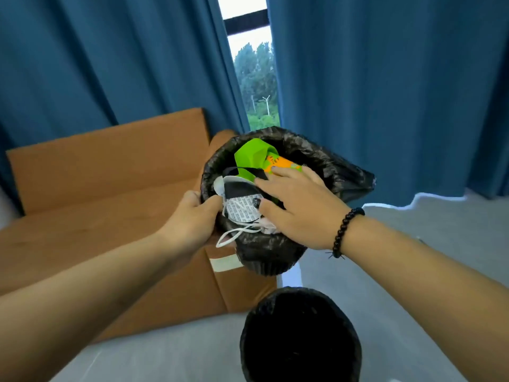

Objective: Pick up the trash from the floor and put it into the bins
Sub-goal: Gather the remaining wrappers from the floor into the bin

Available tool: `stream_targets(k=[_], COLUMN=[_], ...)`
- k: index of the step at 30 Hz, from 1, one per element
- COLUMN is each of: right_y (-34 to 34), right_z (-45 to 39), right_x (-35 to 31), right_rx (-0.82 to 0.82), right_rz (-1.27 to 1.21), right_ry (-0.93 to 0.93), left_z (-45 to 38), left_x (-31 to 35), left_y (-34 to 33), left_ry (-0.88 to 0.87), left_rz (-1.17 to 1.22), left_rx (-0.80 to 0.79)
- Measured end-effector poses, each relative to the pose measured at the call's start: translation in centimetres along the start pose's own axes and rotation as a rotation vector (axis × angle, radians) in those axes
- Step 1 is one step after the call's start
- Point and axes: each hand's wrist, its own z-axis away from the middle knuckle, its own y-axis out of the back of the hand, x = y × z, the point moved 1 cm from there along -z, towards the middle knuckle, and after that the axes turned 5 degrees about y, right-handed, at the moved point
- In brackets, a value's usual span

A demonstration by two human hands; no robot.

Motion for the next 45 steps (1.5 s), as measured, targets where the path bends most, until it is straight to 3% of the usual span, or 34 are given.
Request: stream_targets(k=[6,10,16,20,26,31,38,45], right_y=[2.0,-0.2,-5.0,-8.6,-9.7,-7.6,-6.9,-11.2], right_z=[4.6,10.6,19.9,24.1,25.9,26.0,30.5,39.0], right_x=[7.8,12.4,16.8,17.9,18.2,18.2,17.7,17.6], right_rx=[0.043,0.169,-0.032,-0.210,-0.240,-0.355,-0.175,-0.058], right_rz=[0.073,0.122,0.283,0.288,0.202,0.393,0.390,0.235], right_ry=[-0.157,-0.393,-0.667,-0.820,-0.937,-1.004,-1.249,-1.327], left_z=[-1.1,-0.7,0.5,1.6,1.4,0.9,2.5,4.6], left_x=[-2.3,-6.2,-14.6,-18.7,-21.4,-22.6,-25.2,-27.1], left_y=[-11.2,-20.0,-30.8,-33.8,-34.8,-35.9,-39.0,-43.9], left_ry=[0.027,0.022,0.278,0.469,0.560,0.544,0.621,0.530], left_rz=[0.164,0.275,0.358,0.310,0.263,0.231,0.269,0.211], left_rx=[-0.230,-0.357,-0.535,-0.594,-0.621,-0.675,-0.617,-0.679])
